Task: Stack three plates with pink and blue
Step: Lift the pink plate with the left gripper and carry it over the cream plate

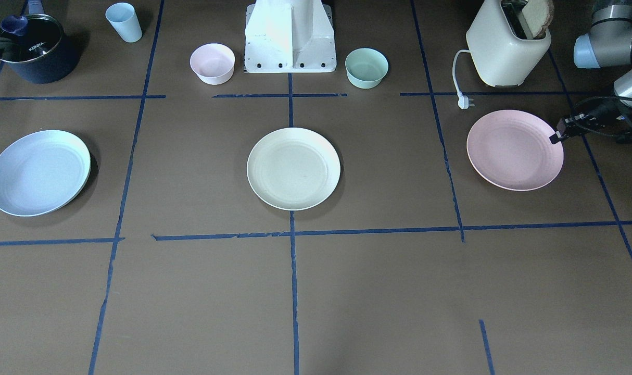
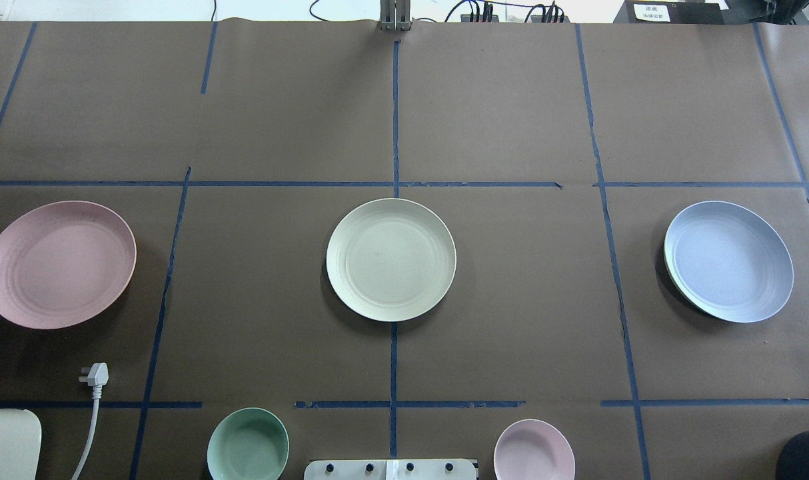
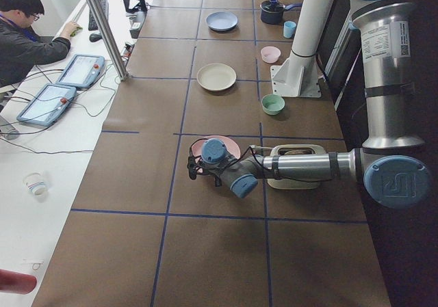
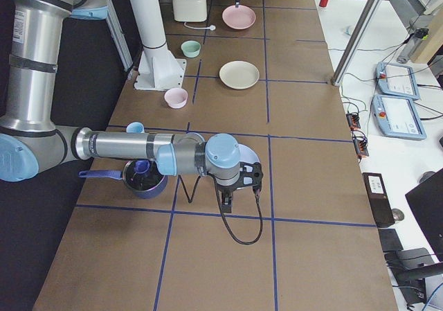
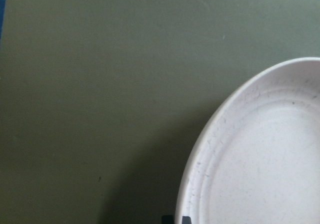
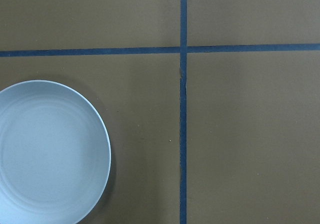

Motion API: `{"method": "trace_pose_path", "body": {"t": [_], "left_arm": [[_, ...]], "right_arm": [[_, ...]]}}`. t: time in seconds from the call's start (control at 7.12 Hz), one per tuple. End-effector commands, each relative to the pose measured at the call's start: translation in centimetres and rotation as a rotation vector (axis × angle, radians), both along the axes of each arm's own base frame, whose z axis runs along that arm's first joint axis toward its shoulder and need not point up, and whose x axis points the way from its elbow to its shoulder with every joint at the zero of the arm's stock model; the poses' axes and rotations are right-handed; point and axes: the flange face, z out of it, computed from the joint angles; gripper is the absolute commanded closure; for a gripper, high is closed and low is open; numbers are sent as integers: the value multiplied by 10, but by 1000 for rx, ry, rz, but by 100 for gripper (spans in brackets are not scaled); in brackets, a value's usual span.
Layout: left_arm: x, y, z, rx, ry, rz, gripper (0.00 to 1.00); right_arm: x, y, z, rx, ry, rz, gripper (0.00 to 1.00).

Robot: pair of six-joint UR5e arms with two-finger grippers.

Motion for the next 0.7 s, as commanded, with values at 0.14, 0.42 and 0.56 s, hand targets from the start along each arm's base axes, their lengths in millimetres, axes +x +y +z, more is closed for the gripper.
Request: {"method": "trace_pose_path", "body": {"t": [0.14, 0.42, 0.56], "left_arm": [[41, -85, -124, -85, 108, -89, 100], [163, -101, -219, -133, 127, -127, 100], [219, -93, -259, -160, 127, -135, 100]], "right_arm": [[0, -5, -6, 14, -1, 1, 0], [0, -4, -5, 7, -6, 2, 0], [0, -4, -5, 10, -6, 1, 0]]}}
